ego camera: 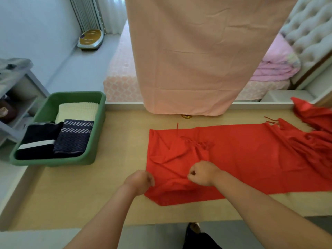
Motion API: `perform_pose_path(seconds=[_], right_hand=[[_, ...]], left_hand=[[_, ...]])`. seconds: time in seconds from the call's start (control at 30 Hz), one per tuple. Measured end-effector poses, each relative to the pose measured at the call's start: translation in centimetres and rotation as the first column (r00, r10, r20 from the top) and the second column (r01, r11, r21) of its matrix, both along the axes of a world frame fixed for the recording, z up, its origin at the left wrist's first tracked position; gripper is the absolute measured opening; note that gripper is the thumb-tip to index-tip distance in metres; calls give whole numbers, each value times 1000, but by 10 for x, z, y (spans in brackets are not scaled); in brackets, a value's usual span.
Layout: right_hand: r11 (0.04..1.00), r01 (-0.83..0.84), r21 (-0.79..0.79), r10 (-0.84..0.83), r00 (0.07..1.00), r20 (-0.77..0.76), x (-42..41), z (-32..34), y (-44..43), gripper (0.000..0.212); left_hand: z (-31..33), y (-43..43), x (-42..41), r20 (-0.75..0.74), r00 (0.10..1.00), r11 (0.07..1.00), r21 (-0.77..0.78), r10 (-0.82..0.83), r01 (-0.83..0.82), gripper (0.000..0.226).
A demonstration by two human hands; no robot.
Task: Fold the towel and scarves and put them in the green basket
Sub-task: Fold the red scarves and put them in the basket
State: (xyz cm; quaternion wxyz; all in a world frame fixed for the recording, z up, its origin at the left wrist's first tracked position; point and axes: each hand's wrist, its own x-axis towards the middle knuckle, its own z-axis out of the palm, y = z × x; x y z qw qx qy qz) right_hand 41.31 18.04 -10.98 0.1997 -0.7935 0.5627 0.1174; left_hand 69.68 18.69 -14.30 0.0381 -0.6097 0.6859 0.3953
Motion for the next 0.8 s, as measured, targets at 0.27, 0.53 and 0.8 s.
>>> perform_pose_path(seconds=[0.27, 0.53, 0.8], right_hand=[[987, 155, -48, -151, 985, 78, 0, -4, -18, 31], [969, 225, -99, -209, 966, 149, 5, -22, -88, 37], [944, 330, 2, -330, 944, -12, 6, -50, -128, 59]], left_hand=[[4, -27, -23, 68, 997, 967, -248, -47, 63, 44], [-8, -76, -52, 288, 952, 937, -292, -103, 190, 49], [-16, -103, -80, 287, 947, 941, -255, -144, 221, 54]])
